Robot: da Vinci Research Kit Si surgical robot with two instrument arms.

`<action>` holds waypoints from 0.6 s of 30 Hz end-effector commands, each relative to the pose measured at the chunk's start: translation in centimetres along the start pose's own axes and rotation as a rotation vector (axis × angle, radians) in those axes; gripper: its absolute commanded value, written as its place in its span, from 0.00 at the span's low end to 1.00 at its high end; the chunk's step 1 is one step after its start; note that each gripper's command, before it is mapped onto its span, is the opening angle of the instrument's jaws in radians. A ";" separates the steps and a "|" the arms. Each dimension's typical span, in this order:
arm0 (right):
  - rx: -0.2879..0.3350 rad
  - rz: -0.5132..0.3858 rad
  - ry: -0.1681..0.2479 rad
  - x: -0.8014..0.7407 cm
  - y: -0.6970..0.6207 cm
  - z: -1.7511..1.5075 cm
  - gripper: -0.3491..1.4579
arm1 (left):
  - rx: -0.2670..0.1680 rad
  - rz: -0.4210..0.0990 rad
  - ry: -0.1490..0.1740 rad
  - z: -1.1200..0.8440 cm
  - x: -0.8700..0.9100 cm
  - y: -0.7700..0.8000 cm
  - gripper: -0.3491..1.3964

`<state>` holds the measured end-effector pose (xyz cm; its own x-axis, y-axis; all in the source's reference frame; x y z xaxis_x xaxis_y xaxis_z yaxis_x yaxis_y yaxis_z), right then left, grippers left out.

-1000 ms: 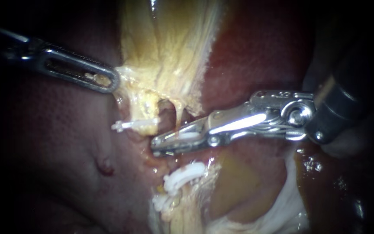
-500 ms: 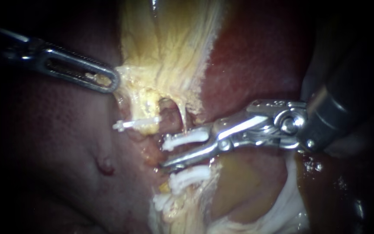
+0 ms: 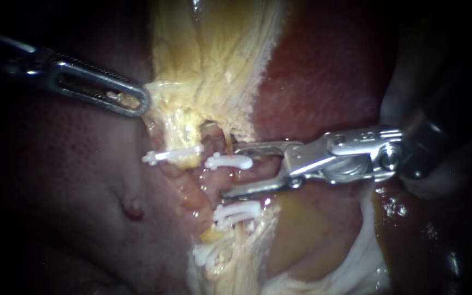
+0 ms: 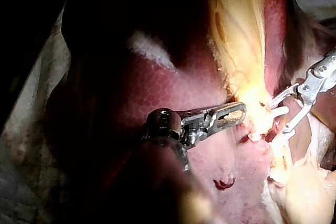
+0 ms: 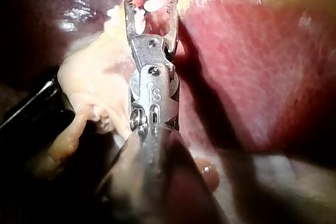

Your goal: Going back third clip right tube

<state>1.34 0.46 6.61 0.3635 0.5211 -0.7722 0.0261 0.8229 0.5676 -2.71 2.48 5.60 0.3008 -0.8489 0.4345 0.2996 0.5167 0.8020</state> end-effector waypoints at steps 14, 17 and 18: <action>0.007 -0.111 -0.003 0.12 -0.18 -0.61 0.47 | 0.000 0.000 0.000 -0.01 0.01 0.01 0.00; 0.000 -0.123 -0.004 0.16 -0.20 -0.71 0.47 | 0.000 0.000 0.000 -0.01 0.01 0.01 0.00; -0.004 -0.125 -0.004 0.17 -0.21 -0.76 0.47 | 0.000 0.001 0.000 -0.01 0.01 0.01 0.00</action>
<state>0.66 0.56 6.13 0.3620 0.4114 -0.8365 0.0656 0.8839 0.4631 -2.70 2.48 5.60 0.3013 -0.8484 0.4352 0.2990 0.5175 0.8018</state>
